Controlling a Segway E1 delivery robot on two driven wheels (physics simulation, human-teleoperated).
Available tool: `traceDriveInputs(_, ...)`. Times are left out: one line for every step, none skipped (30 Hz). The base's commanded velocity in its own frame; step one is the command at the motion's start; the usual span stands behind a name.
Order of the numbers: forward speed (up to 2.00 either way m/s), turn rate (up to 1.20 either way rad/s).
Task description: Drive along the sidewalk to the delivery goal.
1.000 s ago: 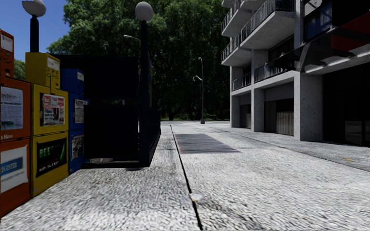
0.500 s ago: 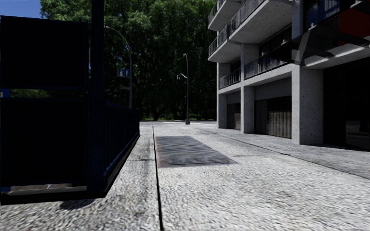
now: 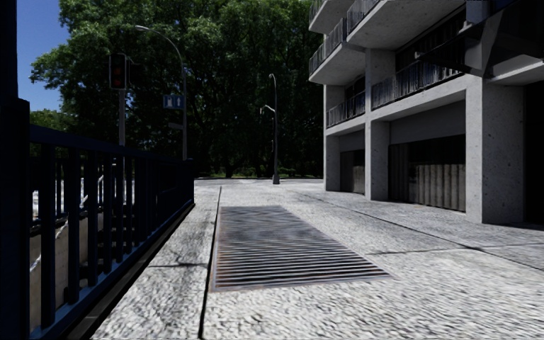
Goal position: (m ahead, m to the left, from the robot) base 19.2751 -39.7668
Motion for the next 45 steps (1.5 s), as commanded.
traceDriveInputs(2.00,0.00)
traceDriveInputs(2.00,0.00)
traceDriveInputs(2.00,0.00)
traceDriveInputs(2.00,0.00)
traceDriveInputs(2.00,0.00)
traceDriveInputs(2.00,0.00)
traceDriveInputs(2.00,0.00)
traceDriveInputs(2.00,0.00)
traceDriveInputs(2.00,0.00)
traceDriveInputs(2.00,0.00)
traceDriveInputs(2.00,0.00)
traceDriveInputs(2.00,0.00)
traceDriveInputs(2.00,0.00)
traceDriveInputs(2.00,0.00)
traceDriveInputs(2.00,0.00)
traceDriveInputs(2.00,0.00)
traceDriveInputs(2.00,0.00)
traceDriveInputs(2.00,0.00)
traceDriveInputs(2.00,0.00)
traceDriveInputs(2.00,0.00)
traceDriveInputs(2.00,0.00)
traceDriveInputs(2.00,0.00)
traceDriveInputs(2.00,0.00)
traceDriveInputs(2.00,0.00)
traceDriveInputs(2.00,0.00)
traceDriveInputs(2.00,0.00)
traceDriveInputs(2.00,0.00)
traceDriveInputs(2.00,0.00)
traceDriveInputs(2.00,0.00)
traceDriveInputs(2.00,0.00)
traceDriveInputs(2.00,0.00)
traceDriveInputs(2.00,0.00)
traceDriveInputs(2.00,0.00)
traceDriveInputs(2.00,0.00)
traceDriveInputs(2.00,0.00)
traceDriveInputs(2.00,0.00)
traceDriveInputs(2.00,0.00)
traceDriveInputs(2.00,0.00)
traceDriveInputs(2.00,0.00)
traceDriveInputs(2.00,0.00)
traceDriveInputs(2.00,0.00)
traceDriveInputs(2.00,0.00)
traceDriveInputs(2.00,0.00)
traceDriveInputs(2.00,0.00)
traceDriveInputs(2.00,0.00)
